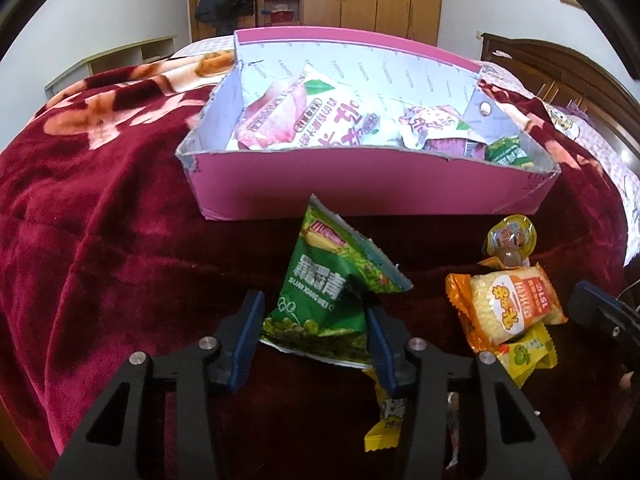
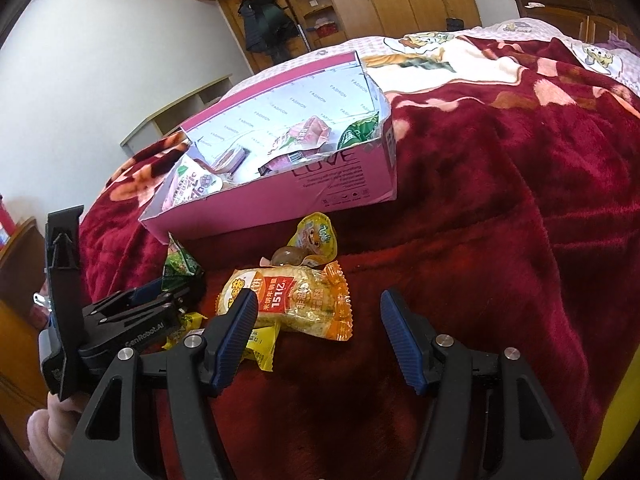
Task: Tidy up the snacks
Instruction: 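Grasp the green pea snack packet with the left tool, then grasp the yellow egg-shaped candy with the right tool while the left tool holds the green packet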
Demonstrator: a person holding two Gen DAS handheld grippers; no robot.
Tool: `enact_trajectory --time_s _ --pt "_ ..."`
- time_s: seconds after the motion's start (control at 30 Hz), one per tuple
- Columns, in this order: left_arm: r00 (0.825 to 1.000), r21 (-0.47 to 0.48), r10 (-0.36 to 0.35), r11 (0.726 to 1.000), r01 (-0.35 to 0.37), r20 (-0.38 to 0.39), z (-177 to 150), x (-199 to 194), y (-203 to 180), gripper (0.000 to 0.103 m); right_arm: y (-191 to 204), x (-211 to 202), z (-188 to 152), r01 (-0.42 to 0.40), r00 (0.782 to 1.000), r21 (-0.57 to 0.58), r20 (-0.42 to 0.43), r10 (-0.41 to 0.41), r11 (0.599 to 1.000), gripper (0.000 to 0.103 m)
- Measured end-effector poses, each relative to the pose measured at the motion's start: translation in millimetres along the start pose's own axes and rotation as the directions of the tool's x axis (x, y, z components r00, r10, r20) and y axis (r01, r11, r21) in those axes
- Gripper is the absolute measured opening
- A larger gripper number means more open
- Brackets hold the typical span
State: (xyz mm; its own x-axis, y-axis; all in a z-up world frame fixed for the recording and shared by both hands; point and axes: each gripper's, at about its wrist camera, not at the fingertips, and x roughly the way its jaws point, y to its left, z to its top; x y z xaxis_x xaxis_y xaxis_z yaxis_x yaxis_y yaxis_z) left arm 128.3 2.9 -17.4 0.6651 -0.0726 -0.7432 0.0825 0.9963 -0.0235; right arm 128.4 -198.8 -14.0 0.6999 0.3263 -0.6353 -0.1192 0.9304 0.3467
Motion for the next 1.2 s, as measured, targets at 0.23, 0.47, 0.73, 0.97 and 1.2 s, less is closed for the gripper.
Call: enact_trajectory --time_s 0.23,0.47,0.73,0.97,1.2 --pt "1.0 -0.056 0.007 0.998 -0.007 0.004 -3 -8 19 0.051 12 5 2 0.004 1.0 -0.039 -0.012 -0.005 0.999 0.065" --pt "1.0 -0.106 -0.03 0.994 0.031 0.007 -5 -7 34 0.051 16 20 26 0.047 0.999 -0.063 0.019 -0.046 0.997 0.065" --pt "0.999 -0.081 -0.019 0.997 0.021 0.025 -11 -8 31 0.052 12 50 38 0.09 0.996 -0.088 -0.019 -0.092 0.992 0.046" --pt "0.999 -0.089 -0.028 0.996 0.029 0.016 -12 -6 32 0.052 13 63 37 0.069 0.996 -0.081 -0.044 -0.073 0.994 0.033" --pt "1.0 -0.083 -0.024 0.996 0.025 0.019 -13 -5 31 0.052 16 66 31 0.08 0.996 -0.104 -0.039 -0.084 0.991 0.028"
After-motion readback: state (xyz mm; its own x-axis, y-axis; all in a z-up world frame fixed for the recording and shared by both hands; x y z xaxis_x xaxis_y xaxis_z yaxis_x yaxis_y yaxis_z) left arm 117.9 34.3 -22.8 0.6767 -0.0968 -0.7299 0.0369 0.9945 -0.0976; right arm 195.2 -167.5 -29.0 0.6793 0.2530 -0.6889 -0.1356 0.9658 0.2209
